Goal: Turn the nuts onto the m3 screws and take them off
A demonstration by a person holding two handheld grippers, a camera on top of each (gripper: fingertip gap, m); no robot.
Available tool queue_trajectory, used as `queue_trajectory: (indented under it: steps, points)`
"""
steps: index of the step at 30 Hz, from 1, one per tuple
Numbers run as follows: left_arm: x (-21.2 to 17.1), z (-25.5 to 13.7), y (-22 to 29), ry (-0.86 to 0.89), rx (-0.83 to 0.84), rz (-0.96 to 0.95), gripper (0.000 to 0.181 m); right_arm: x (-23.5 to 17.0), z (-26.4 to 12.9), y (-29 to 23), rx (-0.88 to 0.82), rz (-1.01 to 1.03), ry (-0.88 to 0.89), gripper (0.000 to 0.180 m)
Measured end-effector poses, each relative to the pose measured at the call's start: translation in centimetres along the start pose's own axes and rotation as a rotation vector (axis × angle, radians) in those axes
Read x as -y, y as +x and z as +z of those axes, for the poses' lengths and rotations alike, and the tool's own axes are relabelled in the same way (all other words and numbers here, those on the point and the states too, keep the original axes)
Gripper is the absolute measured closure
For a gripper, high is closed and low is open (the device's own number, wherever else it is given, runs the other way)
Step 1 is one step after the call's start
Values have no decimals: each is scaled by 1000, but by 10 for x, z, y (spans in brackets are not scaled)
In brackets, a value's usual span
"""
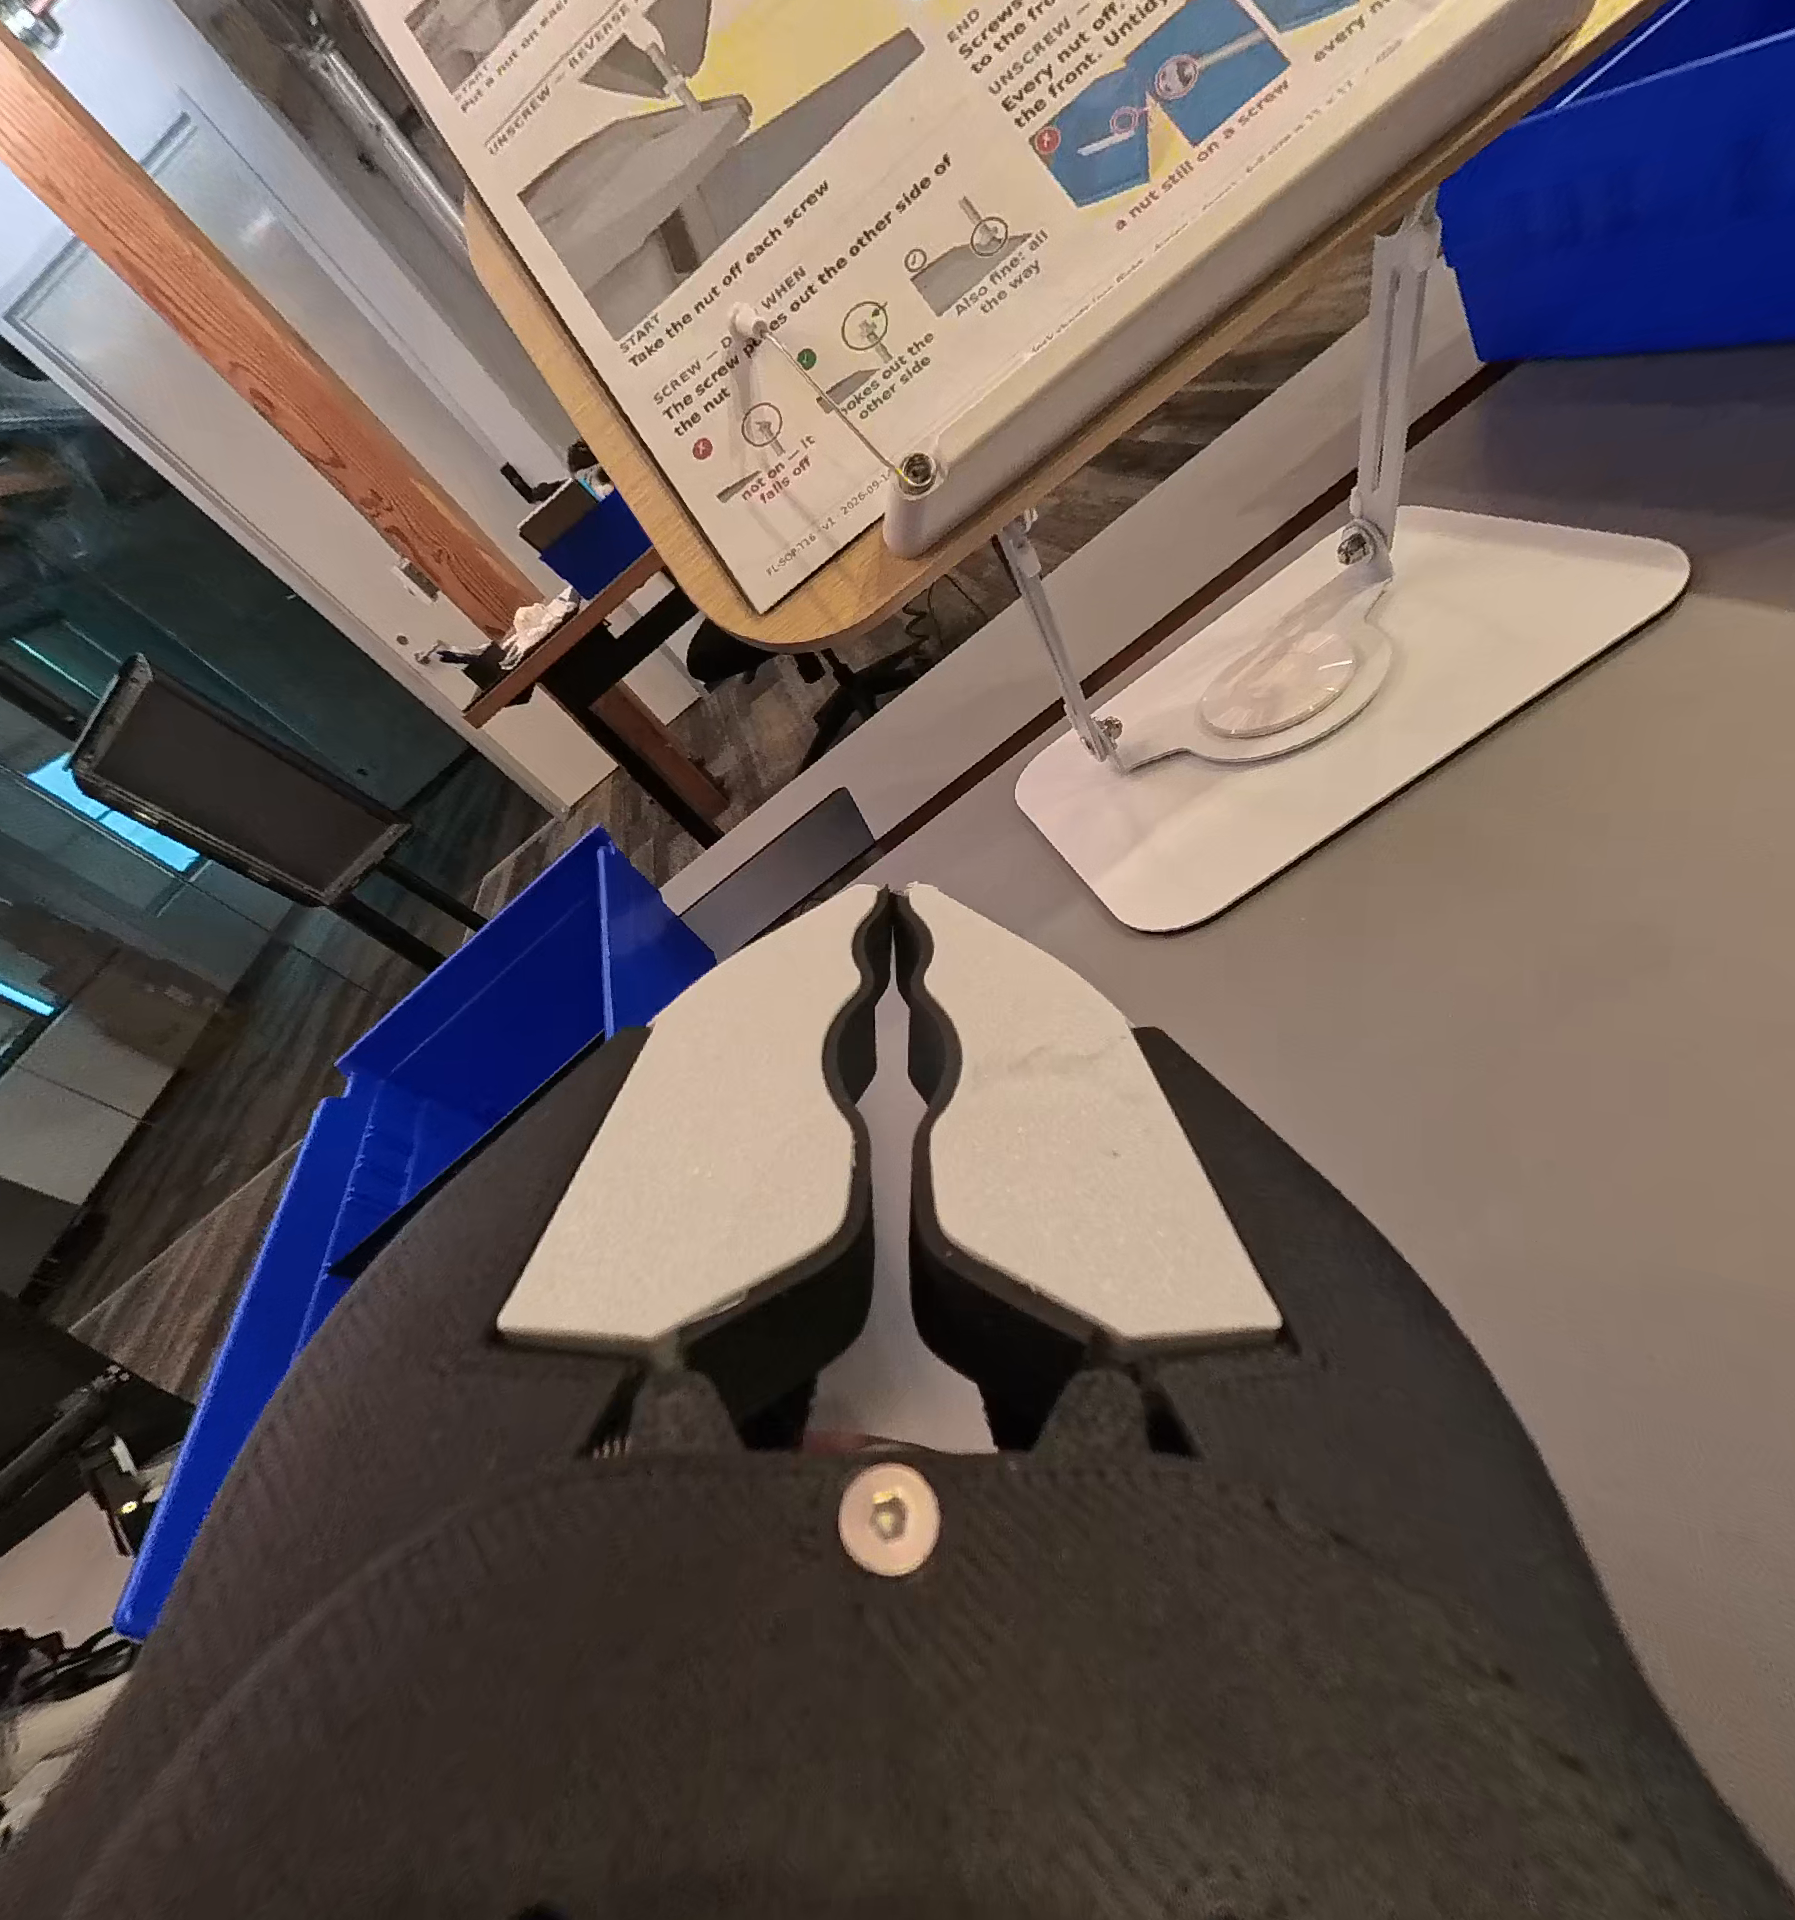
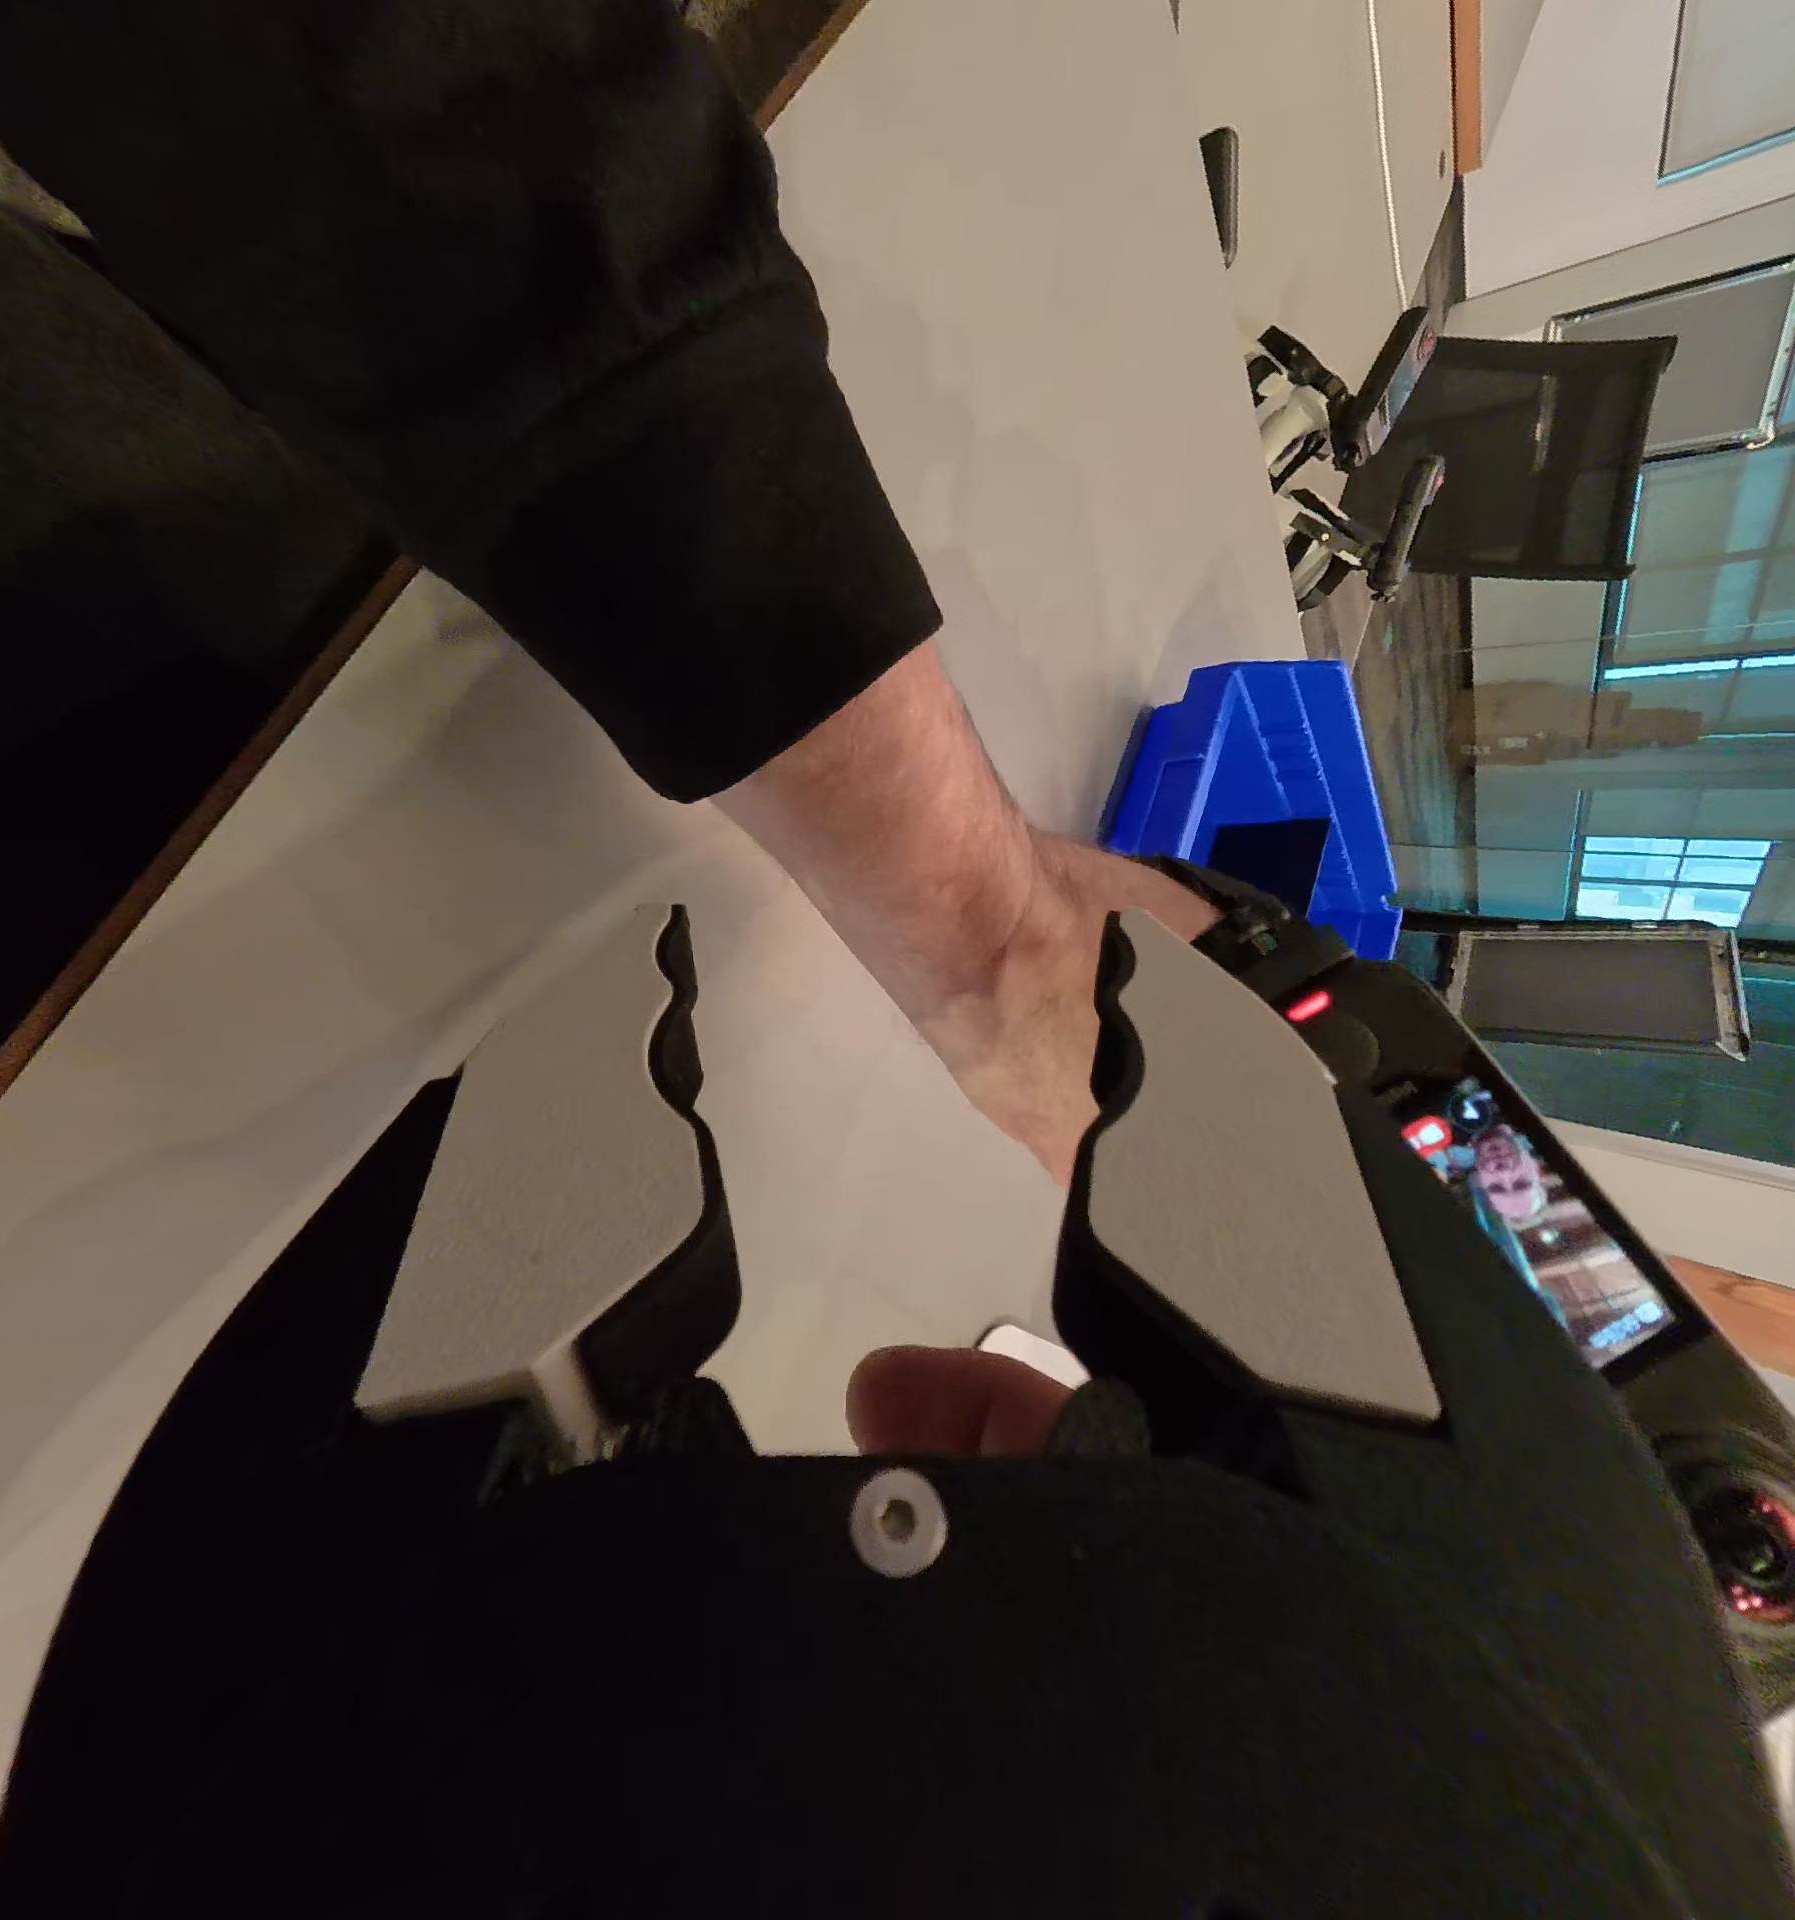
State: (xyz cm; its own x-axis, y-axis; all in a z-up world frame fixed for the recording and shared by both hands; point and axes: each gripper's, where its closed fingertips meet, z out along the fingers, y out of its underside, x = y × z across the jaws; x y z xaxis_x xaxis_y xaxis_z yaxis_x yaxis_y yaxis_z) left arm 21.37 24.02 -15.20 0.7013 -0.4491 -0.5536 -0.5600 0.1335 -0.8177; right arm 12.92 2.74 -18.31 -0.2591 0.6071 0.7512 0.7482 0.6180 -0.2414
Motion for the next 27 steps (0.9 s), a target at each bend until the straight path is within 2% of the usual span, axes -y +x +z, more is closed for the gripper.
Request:
queue_trajectory:
  steps: [1,7,17,27]
  points:
    - [0,0,-1,0,0,-2,181,0,-1,0,1,13,10,105]
    - [0,0,0,1,-3,-2,181,-12,-1,2,-9,42,-15,104]
    - [-2,0,-5,-5,19,-28,181,-10,-1,-1,4,37,-6,109]
    - [-9,3,-10,-14,21,-93,181,-12,-1,3,-22,59,3,106]
